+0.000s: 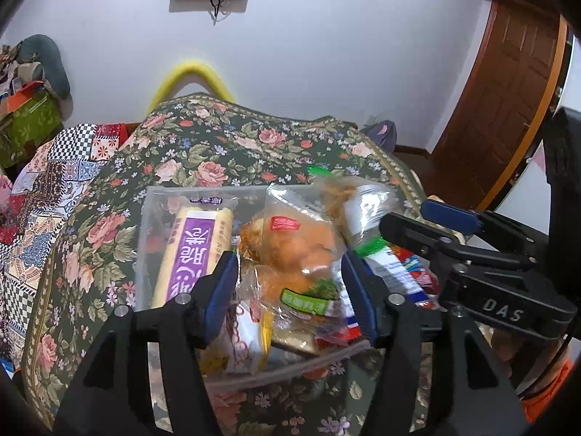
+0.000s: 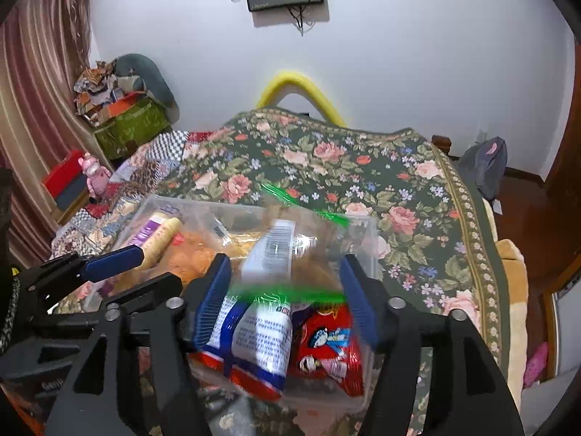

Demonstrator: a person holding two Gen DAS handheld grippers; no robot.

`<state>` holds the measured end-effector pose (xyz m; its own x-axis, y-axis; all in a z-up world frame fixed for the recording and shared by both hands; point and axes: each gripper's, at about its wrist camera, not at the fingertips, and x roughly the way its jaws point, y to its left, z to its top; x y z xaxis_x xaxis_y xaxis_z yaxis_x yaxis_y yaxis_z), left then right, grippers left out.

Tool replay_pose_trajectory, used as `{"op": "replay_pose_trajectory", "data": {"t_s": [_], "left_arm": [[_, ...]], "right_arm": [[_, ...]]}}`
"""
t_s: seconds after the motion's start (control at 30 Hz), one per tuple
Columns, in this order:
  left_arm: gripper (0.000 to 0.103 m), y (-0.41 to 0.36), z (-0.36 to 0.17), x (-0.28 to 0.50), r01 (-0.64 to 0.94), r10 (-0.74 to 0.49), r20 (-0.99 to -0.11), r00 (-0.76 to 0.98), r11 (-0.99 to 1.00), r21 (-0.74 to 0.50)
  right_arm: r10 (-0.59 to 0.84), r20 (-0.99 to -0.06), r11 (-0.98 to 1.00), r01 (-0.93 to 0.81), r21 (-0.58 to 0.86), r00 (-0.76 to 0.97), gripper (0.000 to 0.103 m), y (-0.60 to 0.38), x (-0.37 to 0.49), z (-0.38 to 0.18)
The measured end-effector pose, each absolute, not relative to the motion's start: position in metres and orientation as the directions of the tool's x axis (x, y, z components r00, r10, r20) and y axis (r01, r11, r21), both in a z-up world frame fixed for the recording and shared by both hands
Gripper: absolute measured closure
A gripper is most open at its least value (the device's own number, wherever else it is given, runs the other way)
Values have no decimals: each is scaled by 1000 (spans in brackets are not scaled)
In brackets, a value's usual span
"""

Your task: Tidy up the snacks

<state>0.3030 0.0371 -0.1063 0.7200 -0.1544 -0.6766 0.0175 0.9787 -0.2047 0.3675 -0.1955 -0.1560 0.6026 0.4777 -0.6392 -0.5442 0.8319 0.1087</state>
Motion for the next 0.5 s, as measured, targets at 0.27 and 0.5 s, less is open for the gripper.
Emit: {"op": "replay_pose_trajectory", "data": {"t_s": [0.27,0.5], "left_arm": [[44,36,-57,253,38,-142,-584,800,982,-187],[43,31,2,184,51,-107,-448,888,989,-136]], "right_arm": [[502,-562,828,-554,92,657,43,-221,327,-122],[555,-432,812,-576,96,711,43,-243,268,-72]]}}
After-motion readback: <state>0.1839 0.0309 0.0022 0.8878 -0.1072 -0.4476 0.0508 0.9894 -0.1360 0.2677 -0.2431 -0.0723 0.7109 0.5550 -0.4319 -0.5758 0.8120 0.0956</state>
